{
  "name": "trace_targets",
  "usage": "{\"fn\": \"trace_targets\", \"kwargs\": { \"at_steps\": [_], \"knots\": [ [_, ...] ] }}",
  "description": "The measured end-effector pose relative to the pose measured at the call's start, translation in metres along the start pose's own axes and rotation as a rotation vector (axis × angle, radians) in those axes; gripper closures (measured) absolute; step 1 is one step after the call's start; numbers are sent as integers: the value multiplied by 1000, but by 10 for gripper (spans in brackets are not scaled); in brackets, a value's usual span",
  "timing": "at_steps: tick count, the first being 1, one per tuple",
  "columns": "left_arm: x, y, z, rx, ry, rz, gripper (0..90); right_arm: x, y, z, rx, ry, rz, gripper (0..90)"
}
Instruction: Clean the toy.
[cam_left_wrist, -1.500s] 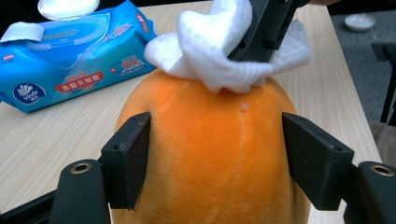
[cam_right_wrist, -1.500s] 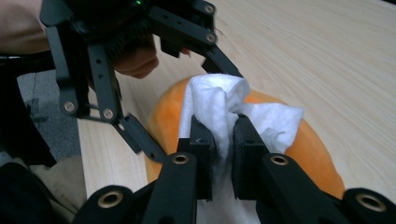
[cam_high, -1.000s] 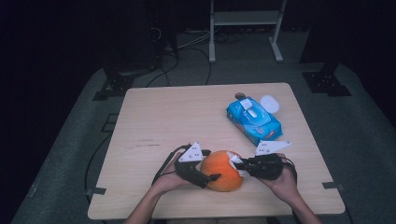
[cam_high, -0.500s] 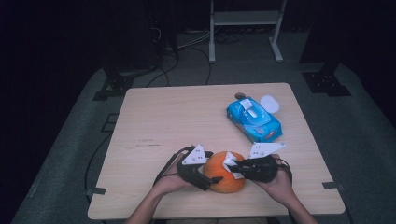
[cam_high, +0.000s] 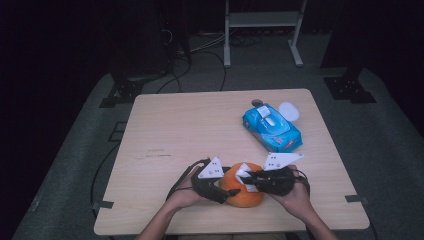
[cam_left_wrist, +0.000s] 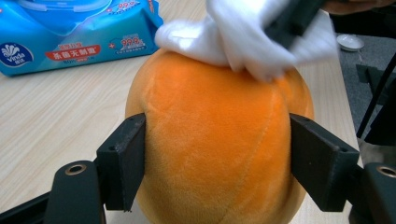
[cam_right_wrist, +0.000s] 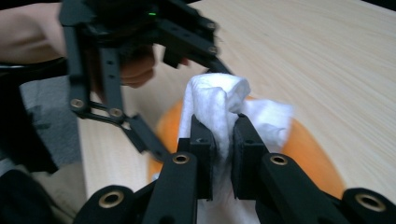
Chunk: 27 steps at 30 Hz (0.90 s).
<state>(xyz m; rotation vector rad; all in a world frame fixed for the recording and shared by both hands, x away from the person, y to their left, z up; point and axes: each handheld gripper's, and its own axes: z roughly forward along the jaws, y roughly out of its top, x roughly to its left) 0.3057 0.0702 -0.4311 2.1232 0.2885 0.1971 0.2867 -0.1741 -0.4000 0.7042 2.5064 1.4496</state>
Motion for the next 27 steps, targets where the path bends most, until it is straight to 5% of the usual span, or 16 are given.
{"fn": "trace_targets", "kwargs": {
  "at_steps": [6, 9, 14, 21, 27],
  "knots": [
    [12, -6, 1, -19, -6, -104, 88, -18, -14, -9, 21, -28, 66, 803],
    [16, -10, 4, -22, -37, -159, 71, -22, -17, -10, 19, -29, 75, 804],
    [11, -8, 1, -14, -27, -105, 233, -17, -13, -7, 19, -25, 65, 803],
    [-8, 9, 0, 19, 7, 19, 253, -1, 2, -8, -16, 8, -1, 803],
    [5, -1, 7, -12, -31, -105, 72, -6, -11, -10, 20, 13, 24, 803]
  ]
}}
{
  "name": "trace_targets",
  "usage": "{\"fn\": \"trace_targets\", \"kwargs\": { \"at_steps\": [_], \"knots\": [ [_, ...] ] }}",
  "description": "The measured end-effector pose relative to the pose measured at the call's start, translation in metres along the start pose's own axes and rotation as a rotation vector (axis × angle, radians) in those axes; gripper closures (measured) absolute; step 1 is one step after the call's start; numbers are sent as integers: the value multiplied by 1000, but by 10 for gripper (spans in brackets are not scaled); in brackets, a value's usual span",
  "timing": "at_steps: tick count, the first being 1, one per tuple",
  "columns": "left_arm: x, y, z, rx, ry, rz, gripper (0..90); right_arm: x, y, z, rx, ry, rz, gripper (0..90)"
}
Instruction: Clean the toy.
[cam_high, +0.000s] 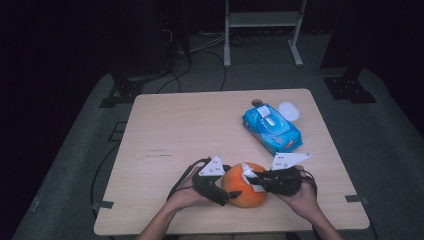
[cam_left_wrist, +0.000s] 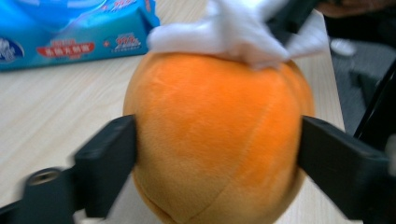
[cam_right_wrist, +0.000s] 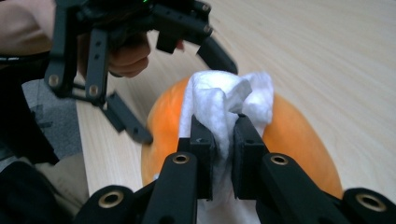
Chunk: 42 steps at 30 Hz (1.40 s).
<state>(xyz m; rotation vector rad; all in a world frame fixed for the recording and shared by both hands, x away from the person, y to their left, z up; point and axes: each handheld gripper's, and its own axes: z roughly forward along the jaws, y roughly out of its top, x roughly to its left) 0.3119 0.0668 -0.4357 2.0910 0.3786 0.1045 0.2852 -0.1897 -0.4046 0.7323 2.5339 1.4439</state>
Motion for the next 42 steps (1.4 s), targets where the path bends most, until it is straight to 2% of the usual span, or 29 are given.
{"fn": "trace_targets", "kwargs": {
  "at_steps": [4, 6, 9, 11, 15, 17, 19, 21, 23, 26, 27, 30, 31, 32, 34, 35, 39, 40, 42],
  "knots": [
    [6, -7, 7, 9, -56, -74, 36, -1, -2, -1, 6, 13, 4, 803],
    [9, -10, 8, 2, -77, -94, 69, 0, -2, 1, 11, 14, 1, 802],
    [7, -9, 3, -8, -58, -60, 223, 0, -1, 3, 9, 4, 2, 802],
    [3, -4, -1, -15, -28, -14, 273, 1, 2, 2, -7, 0, 1, 803],
    [-4, 10, -14, -26, 88, 107, 324, 6, 12, -2, -54, -11, -17, 803],
    [-8, 16, -19, -7, 143, 161, 325, 7, 17, -3, -80, -6, -27, 803],
    [-11, 17, -19, 18, 172, 188, 324, 9, 19, -1, -81, -8, -35, 803],
    [-11, 14, -15, 26, 162, 179, 306, 9, 18, 3, -69, -9, -37, 803],
    [-8, 11, -12, 27, 141, 148, 246, 7, 14, 6, -46, -17, -32, 804],
    [1, 8, -14, -16, 103, 69, 132, -1, 6, 7, -25, -29, -3, 805],
    [4, 7, -16, -30, 104, 42, 109, -4, 4, 6, -19, -30, 8, 805],
    [12, 4, -15, -35, 101, -40, 79, -9, -1, 6, -6, -33, 27, 807],
    [14, 3, -14, -26, 92, -68, 81, -10, -2, 7, -1, -35, 29, 808],
    [14, 1, -13, -24, 77, -77, 118, -10, -3, 8, 6, -36, 28, 810],
    [11, -1, -12, -34, 91, -29, 223, -9, -3, 9, 10, -38, 22, 810],
    [9, 0, -12, -31, 95, -13, 239, -7, -1, 9, 8, -39, 18, 809],
    [-1, 6, -11, -14, 113, 78, 266, 3, 9, 8, -25, -18, -13, 810],
    [-5, 7, -9, -8, 117, 112, 267, 5, 12, 7, -35, -9, -19, 811],
    [-12, 10, -6, 4, 120, 163, 273, 10, 17, 7, -41, -20, -54, 811]
  ]
}}
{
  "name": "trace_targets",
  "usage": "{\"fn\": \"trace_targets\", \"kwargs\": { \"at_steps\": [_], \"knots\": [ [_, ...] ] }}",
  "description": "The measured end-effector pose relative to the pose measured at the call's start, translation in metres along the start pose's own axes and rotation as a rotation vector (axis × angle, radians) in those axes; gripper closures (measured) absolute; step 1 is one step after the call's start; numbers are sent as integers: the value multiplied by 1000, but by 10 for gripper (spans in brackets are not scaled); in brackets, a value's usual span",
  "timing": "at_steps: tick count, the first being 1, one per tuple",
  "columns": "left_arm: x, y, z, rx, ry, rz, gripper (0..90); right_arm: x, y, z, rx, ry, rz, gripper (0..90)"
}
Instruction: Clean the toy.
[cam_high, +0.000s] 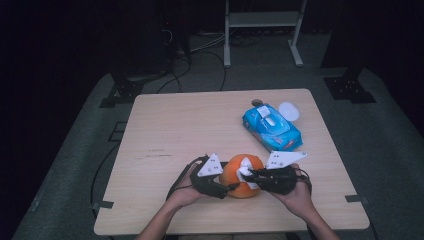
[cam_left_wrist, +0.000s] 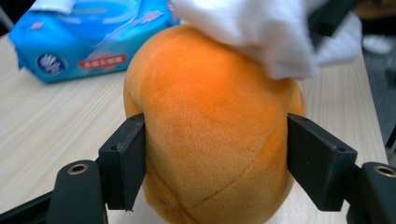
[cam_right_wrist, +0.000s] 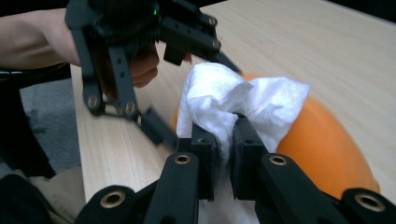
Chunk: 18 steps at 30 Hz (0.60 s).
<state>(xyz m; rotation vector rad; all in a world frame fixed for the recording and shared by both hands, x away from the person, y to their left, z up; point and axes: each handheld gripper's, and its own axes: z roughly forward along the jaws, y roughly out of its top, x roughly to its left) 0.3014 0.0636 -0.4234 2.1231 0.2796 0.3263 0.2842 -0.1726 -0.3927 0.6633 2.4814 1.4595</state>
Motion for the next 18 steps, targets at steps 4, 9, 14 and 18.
{"fn": "trace_targets", "kwargs": {
  "at_steps": [4, 9, 14, 18],
  "knots": [
    [-6, 3, 1, 9, 3, 41, 277, -3, 0, -6, -14, -24, 10, 809],
    [-4, 2, 2, 7, -2, 26, 274, -1, -2, -9, -7, -76, -31, 787],
    [-2, 0, 1, 2, -3, 12, 271, -4, -3, -13, -8, -96, -37, 779],
    [-8, 3, 3, 5, -9, 52, 282, -6, -3, -12, -11, -78, -30, 739]
  ]
}}
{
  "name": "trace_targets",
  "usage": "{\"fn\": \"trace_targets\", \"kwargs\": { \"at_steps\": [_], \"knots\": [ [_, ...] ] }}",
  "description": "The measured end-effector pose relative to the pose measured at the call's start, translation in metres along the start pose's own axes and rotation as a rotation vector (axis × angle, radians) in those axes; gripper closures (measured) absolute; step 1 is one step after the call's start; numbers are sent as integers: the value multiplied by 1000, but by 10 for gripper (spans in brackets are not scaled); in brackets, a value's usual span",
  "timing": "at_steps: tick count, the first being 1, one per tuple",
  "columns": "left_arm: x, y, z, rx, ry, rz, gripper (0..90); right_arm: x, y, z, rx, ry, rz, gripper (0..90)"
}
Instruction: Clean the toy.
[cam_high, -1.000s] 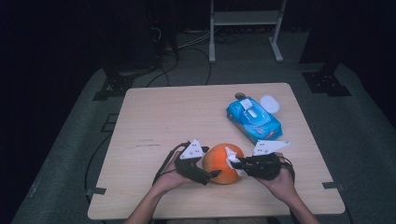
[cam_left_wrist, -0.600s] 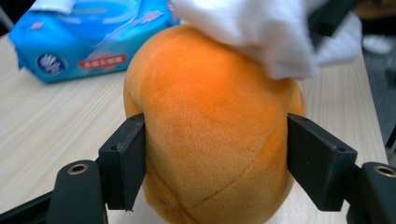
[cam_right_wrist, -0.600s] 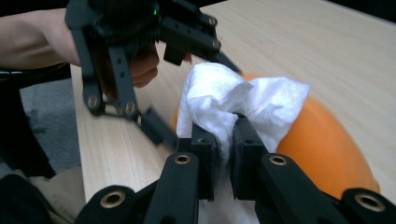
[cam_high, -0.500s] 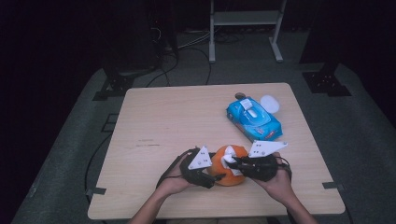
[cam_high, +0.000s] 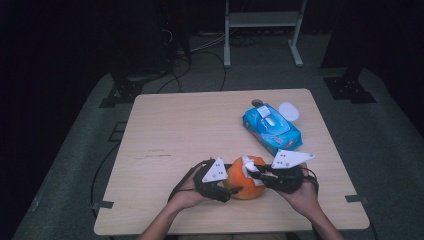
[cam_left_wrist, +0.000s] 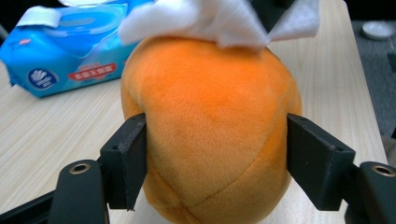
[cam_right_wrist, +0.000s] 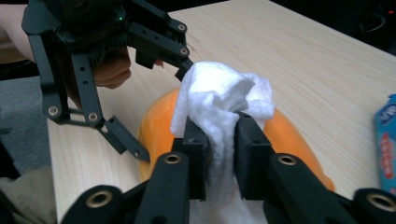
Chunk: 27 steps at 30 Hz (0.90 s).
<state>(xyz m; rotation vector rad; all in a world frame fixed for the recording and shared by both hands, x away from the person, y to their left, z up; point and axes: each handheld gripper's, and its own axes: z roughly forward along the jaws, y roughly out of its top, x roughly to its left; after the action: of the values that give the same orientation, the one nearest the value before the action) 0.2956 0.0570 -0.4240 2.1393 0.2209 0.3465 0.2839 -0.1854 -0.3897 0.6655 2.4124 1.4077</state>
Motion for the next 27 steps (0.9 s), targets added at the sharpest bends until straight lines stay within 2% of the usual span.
{"fn": "trace_targets", "kwargs": {
  "at_steps": [10, 12, 14, 16, 21, 25, 27],
  "knots": [
    [-9, 4, 3, 17, -9, 74, 300, 6, 2, 7, -12, -1, -40, 645],
    [-9, 4, 3, 19, -10, 77, 301, 8, 2, 8, -10, -7, -48, 666],
    [-8, 4, 3, 22, -12, 77, 300, 11, 1, 9, -7, -17, -54, 753],
    [-7, 4, 4, 29, -14, 67, 288, 13, 2, 10, 3, -14, -59, 804],
    [-4, 2, 4, 25, -11, 38, 280, 12, 4, 1, 22, 0, -66, 830],
    [6, -4, 3, 15, -8, -50, 276, 3, -4, -14, 46, 6, -42, 833],
    [10, -6, 3, 13, -8, -81, 273, -2, -8, -20, 63, 19, -28, 833]
  ]
}}
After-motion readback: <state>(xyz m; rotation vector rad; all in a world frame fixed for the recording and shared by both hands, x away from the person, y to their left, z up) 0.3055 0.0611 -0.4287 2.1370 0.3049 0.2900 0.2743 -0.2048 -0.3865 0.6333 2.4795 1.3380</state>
